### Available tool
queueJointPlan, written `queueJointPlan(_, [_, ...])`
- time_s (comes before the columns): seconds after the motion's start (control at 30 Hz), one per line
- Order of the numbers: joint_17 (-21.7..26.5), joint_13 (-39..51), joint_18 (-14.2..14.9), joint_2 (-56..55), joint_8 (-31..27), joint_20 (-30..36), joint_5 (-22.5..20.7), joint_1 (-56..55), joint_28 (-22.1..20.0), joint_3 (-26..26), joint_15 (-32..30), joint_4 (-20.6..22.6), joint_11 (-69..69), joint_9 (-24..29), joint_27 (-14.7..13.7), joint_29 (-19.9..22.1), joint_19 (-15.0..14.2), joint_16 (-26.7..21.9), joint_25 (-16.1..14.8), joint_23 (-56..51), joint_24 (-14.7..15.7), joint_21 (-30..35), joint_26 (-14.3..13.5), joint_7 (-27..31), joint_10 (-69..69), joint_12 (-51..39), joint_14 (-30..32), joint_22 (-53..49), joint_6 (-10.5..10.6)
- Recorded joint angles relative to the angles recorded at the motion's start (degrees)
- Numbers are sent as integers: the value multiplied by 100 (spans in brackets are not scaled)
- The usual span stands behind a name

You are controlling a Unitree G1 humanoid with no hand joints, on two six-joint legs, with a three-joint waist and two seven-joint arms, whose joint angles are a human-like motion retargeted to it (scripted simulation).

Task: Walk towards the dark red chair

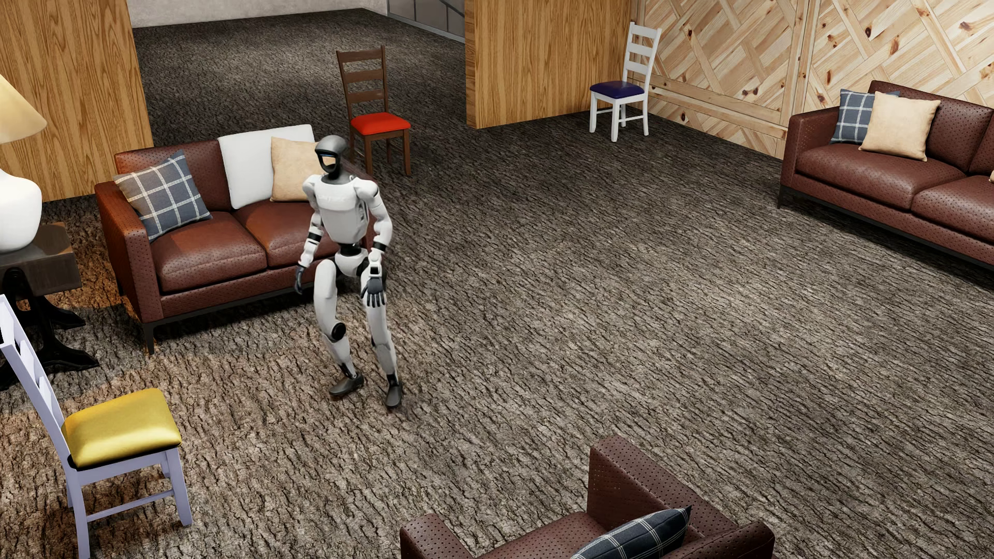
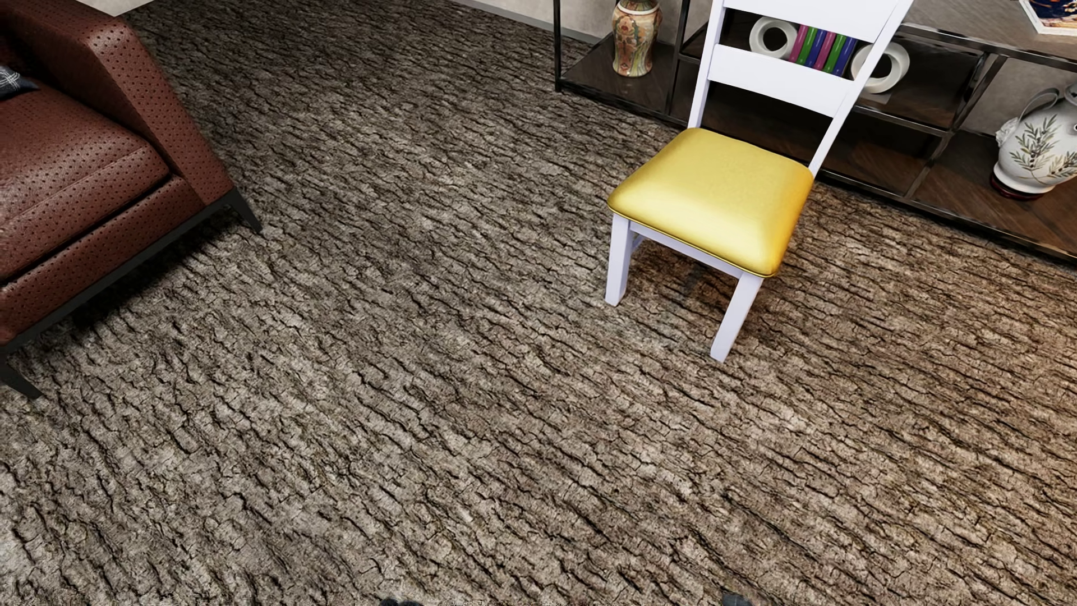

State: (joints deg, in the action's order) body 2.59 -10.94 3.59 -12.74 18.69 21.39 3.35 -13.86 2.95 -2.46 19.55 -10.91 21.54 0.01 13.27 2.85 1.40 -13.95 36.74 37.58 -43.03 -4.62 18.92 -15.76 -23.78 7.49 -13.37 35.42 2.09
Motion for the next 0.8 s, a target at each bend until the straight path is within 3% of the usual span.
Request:
queueJointPlan(0.17, [4,-56,-157,72,213,-3,49,-268,-26,-16,16,-44,-51,-1,9,3,47,-52,2,261,94,-91,-10,-10,-437,-131,47,128,-50])
queueJointPlan(0.27, [15,-87,-546,163,481,-9,70,-400,1,-53,9,-493,-103,0,23,-4,38,-137,42,378,99,-55,-26,-1351,-934,-210,-34,124,-48])
queueJointPlan(0.33, [69,-101,-925,251,614,-71,85,-281,-64,-38,7,-555,-160,-17,27,-21,-1,-130,66,411,117,-36,-26,-2042,-828,-205,-125,89,-23])
queueJointPlan(0.37, [103,-104,-970,288,650,-92,106,-182,-100,-14,24,-505,-183,-26,34,-15,-28,-103,68,417,116,-50,-23,-2157,-681,-183,-135,81,-15])
queueJointPlan(0.47, [137,-101,-663,449,728,-9,211,87,-91,65,65,-275,-180,-48,74,53,-139,-55,29,462,81,-139,-45,-2031,-289,-92,-158,151,-37])
queueJointPlan(0.63, [99,-103,-670,621,1039,75,593,232,-38,131,143,175,-59,-92,12,32,-374,95,-1,420,202,-147,-18,-1779,9,-23,-175,401,-137])
queueJointPlan(0.8, [102,-117,-747,-110,858,242,1454,219,6,88,-132,602,2062,-5,-1,84,-509,194,10,241,172,-215,-6,-1298,-98,15,-368,568,-255])
